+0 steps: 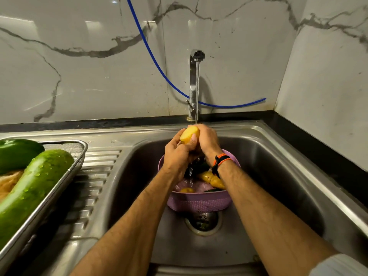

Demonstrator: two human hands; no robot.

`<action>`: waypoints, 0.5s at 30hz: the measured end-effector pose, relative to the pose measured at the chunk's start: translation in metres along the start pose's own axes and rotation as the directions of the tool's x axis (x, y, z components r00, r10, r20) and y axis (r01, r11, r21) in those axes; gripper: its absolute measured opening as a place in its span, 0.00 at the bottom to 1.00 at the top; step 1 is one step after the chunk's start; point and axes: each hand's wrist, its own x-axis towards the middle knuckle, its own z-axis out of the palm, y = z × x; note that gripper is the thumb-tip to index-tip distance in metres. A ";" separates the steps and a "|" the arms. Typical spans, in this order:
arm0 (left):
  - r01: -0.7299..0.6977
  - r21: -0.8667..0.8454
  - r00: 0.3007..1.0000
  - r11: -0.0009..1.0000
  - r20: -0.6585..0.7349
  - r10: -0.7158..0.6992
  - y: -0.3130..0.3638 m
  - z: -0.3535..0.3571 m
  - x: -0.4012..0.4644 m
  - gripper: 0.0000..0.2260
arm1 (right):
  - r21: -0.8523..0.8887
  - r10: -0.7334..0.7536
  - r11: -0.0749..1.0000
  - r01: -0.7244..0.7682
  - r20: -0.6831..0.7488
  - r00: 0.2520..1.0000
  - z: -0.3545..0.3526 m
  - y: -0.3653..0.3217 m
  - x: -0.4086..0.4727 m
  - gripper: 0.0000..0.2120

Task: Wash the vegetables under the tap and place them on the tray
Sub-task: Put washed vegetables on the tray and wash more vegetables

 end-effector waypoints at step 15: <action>-0.027 -0.018 0.982 0.999 -0.185 0.024 0.002 0.010 0.001 0.18 | -0.007 -0.097 0.995 0.097 -0.046 0.994 0.004 0.002 -0.006 0.14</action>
